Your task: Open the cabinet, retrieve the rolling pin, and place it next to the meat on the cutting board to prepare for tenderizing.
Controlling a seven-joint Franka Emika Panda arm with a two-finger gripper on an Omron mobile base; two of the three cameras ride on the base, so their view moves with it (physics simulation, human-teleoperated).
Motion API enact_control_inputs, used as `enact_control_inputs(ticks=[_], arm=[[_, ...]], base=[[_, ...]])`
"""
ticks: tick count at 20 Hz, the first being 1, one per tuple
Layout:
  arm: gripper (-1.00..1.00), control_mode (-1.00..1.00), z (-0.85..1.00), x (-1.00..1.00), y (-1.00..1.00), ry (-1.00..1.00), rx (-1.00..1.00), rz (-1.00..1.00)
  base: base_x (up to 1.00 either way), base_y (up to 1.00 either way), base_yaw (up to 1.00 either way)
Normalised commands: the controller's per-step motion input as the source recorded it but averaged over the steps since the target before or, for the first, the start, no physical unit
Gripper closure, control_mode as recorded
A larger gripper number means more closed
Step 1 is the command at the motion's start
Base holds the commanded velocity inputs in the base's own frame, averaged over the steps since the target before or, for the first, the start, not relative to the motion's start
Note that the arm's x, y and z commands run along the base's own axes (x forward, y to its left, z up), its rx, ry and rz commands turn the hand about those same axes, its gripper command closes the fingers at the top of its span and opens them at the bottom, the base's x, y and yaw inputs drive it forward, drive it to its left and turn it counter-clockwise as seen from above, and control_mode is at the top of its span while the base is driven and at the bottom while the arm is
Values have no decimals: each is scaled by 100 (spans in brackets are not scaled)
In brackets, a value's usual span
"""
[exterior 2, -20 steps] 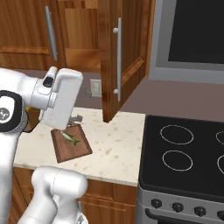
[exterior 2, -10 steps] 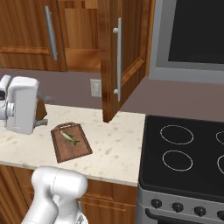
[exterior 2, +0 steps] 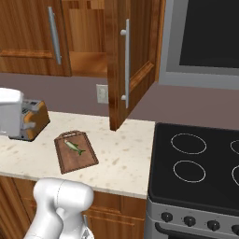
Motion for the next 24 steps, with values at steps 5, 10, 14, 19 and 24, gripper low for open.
enact_control_inputs(ticks=[5, 10, 14, 19, 24], arm=[[-100, -100, 0, 0, 47, -28, 23, 0], [-100, -100, 11, 2, 47, -26, 25, 0], [-100, -100, 32, 25, 28, -25, 21, 0], [-100, -100, 36, 42, 11, -24, 17, 0], [-100, -100, 35, 40, 0, -26, 11, 0]], base=[[0, 0, 0], [0, 0, 0], [0, 0, 0], [0, 0, 0], [0, 0, 0]])
